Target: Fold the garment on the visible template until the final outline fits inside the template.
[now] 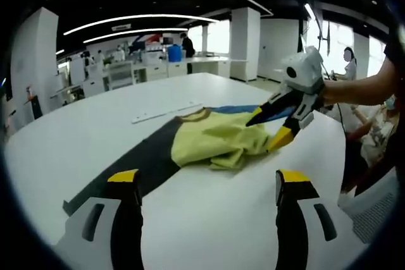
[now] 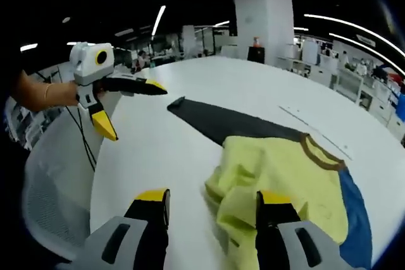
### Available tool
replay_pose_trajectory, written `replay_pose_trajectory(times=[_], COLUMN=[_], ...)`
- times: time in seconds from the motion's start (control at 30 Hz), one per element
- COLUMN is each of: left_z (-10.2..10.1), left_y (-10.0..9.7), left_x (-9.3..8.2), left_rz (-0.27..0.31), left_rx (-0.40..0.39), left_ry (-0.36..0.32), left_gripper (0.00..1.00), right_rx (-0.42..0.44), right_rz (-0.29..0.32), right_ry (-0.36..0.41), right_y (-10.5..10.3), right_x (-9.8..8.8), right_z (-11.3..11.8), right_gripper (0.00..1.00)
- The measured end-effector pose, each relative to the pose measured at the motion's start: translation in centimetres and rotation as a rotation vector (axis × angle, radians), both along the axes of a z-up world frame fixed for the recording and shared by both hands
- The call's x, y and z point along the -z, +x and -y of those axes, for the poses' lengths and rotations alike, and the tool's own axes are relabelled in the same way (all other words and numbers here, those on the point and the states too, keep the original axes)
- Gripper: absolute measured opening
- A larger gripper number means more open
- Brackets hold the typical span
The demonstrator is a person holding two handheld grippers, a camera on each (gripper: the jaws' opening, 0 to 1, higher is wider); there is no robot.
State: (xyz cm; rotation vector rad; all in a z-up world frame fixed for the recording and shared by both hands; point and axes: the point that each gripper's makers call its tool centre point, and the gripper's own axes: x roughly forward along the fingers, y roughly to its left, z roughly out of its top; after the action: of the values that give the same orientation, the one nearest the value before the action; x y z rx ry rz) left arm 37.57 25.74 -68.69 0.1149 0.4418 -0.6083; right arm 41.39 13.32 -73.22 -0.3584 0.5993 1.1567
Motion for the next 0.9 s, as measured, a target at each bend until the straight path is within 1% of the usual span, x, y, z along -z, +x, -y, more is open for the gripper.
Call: replay_pose_trajectory(times=[0.1, 0.23, 0.3, 0.43, 0.5, 0.6, 0.7, 0.77, 0.83, 0.9], left_z=[-0.1, 0.0, 0.1, -0.1, -0.2, -0.3, -0.5, -0.6, -0.8, -0.8], left_y=[-0.2, -0.5, -0.7, -0.8, -0.8, -0.9, -1.1, -1.2, -1.3, -1.6], left_x=[0.3, 0.4, 0.6, 0.5, 0.3, 0.3, 0.4, 0.5, 0.6, 0.7], left_rz=[-0.003, -0.001, -0.006, 0.002, 0.007, 0.011, 0.008, 0.004, 0.001, -0.005], left_rx=[-0.004, -0.008, -0.005, -0.012, -0.021, -0.024, -0.027, -0.030, -0.035, -0.036], left_ry=[0.002, 0.009, 0.015, 0.025, 0.023, 0.034, 0.038, 0.039, 0.041, 0.046], left_gripper=[0.83, 0.82, 0.82, 0.81, 0.80, 0.80, 0.79, 0.79, 0.79, 0.78], right_rx=[-0.020, -0.038, -0.050, -0.048, -0.047, -0.046, -0.040, -0.038, -0.049, -0.039], right_rz=[0.031, 0.057, 0.070, 0.047, 0.047, 0.053, 0.060, 0.078, 0.090, 0.086], right_ry=[-0.027, -0.074, -0.120, -0.130, -0.136, -0.170, -0.196, -0.225, -0.238, -0.235], right_y=[0.3, 0.8, 0.9, 1.1, 1.3, 1.6, 1.8, 2.1, 2.1, 2.3], right_x=[0.9, 2.2, 3.2, 4.6, 5.0, 5.9, 6.5, 6.6, 6.8, 6.7], right_z=[-0.7, -1.1, -1.1, -1.7, -1.9, -1.9, -1.8, -1.6, -1.7, -1.7], right_gripper=[0.40, 0.38, 0.36, 0.34, 0.33, 0.30, 0.27, 0.25, 0.24, 0.22])
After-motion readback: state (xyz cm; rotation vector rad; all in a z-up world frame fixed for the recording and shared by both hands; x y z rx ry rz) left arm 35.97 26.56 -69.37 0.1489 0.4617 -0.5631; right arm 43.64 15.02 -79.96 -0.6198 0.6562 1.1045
